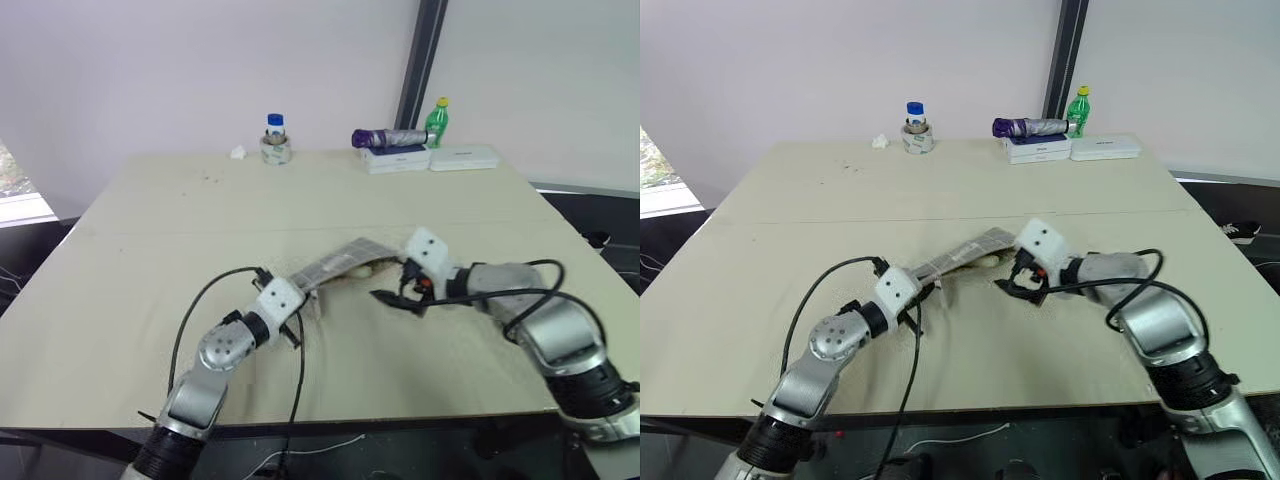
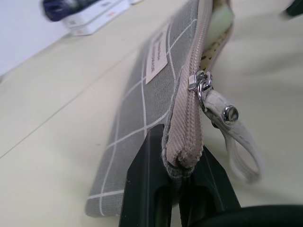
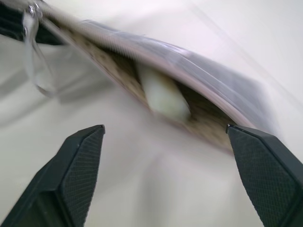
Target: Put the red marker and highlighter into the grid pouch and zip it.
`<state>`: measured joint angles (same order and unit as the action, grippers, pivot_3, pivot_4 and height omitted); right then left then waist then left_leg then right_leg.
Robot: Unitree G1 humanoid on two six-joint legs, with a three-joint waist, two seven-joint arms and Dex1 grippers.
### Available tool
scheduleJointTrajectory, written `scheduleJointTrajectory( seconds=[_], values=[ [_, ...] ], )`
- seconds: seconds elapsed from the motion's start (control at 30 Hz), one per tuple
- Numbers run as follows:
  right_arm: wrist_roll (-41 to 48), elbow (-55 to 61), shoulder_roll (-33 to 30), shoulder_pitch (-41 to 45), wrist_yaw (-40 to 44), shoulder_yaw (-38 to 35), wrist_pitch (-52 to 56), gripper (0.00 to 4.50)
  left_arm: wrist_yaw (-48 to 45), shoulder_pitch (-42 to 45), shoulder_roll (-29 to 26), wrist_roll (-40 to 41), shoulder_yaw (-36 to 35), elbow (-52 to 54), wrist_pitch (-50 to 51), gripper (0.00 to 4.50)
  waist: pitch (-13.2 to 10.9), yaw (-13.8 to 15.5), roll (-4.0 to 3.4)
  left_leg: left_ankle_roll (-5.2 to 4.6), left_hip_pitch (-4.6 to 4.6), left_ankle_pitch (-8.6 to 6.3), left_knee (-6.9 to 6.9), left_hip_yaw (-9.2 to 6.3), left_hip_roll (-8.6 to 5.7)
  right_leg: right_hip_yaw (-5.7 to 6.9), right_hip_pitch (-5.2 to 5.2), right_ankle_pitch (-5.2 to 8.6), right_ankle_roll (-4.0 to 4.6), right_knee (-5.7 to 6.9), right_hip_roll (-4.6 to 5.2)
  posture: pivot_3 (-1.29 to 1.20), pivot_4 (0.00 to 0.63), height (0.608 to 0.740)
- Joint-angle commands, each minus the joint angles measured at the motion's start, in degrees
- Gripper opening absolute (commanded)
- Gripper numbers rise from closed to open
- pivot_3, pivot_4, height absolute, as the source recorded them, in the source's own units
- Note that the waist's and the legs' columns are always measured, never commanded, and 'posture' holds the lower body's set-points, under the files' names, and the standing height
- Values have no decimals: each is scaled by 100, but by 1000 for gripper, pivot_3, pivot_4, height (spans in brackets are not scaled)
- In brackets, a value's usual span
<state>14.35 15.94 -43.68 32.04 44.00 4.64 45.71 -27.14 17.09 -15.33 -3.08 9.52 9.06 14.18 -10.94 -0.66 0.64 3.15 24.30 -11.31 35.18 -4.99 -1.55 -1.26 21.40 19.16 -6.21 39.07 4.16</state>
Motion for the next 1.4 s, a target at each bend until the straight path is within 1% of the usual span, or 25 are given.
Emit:
scheduleJointTrajectory(
  seconds=[0.03, 0.1, 0.17, 0.27, 0.43, 0.63, 0.73, 0.87, 0.9, 0.93, 0.97, 1.03, 1.13, 1.23, 1.3, 1.4],
  values=[
    [-225, -590, -314, -183, -260, -590, -207, 4390, 343, 310, 199, 190, -333, 197, 408, 0, 0, 6, 1, 0, 0, 0, 0, 0, 0, 1, 0, 0, 0, 0, 0, 0, 150, 737],
    [-523, -1207, -492, -296, -683, -844, -300, 4390, 606, 471, 375, 235, -475, 116, 683, 0, -2, 20, 4, 0, 0, 0, 4, 0, -2, 2, -3, 0, 0, 0, 1, 0, 150, 737],
    [-626, -1700, -582, -405, -1011, -1188, -247, 4390, 687, 539, 476, 304, -514, 77, 782, 0, -2, 17, 4, 0, 0, 0, 5, 1, -7, 1, -3, -1, -3, 0, 5, 0, 150, 737],
    [-514, -1956, -554, -660, -1246, -1673, 18, 4390, 697, 536, 486, 254, -393, 7, 718, 0, -2, -5, 4, 0, 2, 0, 0, 5, -7, -2, 1, -1, -3, 0, 6, 0, 150, 737],
    [-227, -1607, -295, -1270, -1394, -2178, 590, 4390, 641, 542, 461, 217, -220, -109, 601, 0, -1, -15, 3, 0, -2, 0, -2, 8, -4, -4, 1, -2, -2, 1, -8, 0, 150, 737],
    [156, -1164, 68, -1559, -1586, -2645, 1316, 4390, 612, 563, 470, 256, -139, -228, 525, 0, 0, -1, 1, 0, -3, 0, 7, 10, 0, -8, -5, -2, -3, 3, -5, 0, 150, 737],
    [286, -1041, 147, -1632, -1620, -2697, 1505, 3606, 588, 571, 462, 241, -91, -282, 463, 0, 0, 0, 1, 0, -3, 0, 7, 9, -1, -7, -5, -2, -3, 2, -5, 0, 150, 737],
    [399, -1006, 219, -1570, -1721, -2774, 1626, 1637, 572, 573, 443, 239, -71, -318, 408, 0, 0, -2, 1, 0, -3, 0, 7, 9, -2, -7, -5, -2, -3, 2, -5, 0, 150, 737],
    [411, -1018, 217, -1546, -1734, -2776, 1632, 1085, 569, 571, 438, 238, -68, -325, 393, 0, 0, -3, 1, 0, -3, 0, 7, 8, -2, -7, -5, -2, -3, 2, -5, 0, 150, 737],
    [410, -1029, 201, -1518, -1750, -2757, 1622, 641, 569, 567, 433, 235, -64, -333, 379, 0, 0, -6, 1, 0, -3, 0, 7, 9, -2, -7, -5, -2, -3, 2, -5, 0, 150, 737],
    [399, -1022, 176, -1491, -1758, -2716, 1580, 344, 568, 562, 427, 235, -61, -340, 364, 0, 0, -6, 1, 0, -3, 0, 7, 9, -2, -7, -5, -2, -3, 2, -6, 0, 150, 737],
    [300, -865, 64, -1415, -1705, -2487, 1236, 344, 566, 539, 403, 222, -52, -344, 329, 0, 0, -6, 0, 0, -3, 1, 7, 9, -2, -7, -4, -2, -3, 2, -6, 0, 150, 737],
    [305, -413, -178, -1134, -1376, -1935, 1001, 345, 557, 520, 361, 189, -22, -355, 231, 0, 0, -29, -2, 0, -3, 1, 6, 11, -2, -8, -2, -2, -3, 3, -6, 0, 150, 737],
    [365, 287, -484, -868, -783, -1431, 395, 345, 539, 536, 272, 85, 58, -373, 69, 0, 0, -29, -2, 0, -2, 0, 4, 11, -2, -8, 2, -2, -3, 3, -8, 0, 150, 737],
    [303, 551, -678, -802, -469, -1159, 48, 345, 529, 529, 251, 79, 83, -362, 35, 0, -1, -12, -1, 1, -1, 0, 3, 7, -2, -5, 0, -2, -3, 1, -11, 0, 150, 737],
    [277, 743, -818, -598, -191, -799, -67, 345, 485, 494, 228, 69, 125, -324, -11, 0, -3, 14, 5, 1, 3, 0, 6, -1, 1, 2, -4, -2, -4, -6, -6, 0, 150, 737]
  ],
)
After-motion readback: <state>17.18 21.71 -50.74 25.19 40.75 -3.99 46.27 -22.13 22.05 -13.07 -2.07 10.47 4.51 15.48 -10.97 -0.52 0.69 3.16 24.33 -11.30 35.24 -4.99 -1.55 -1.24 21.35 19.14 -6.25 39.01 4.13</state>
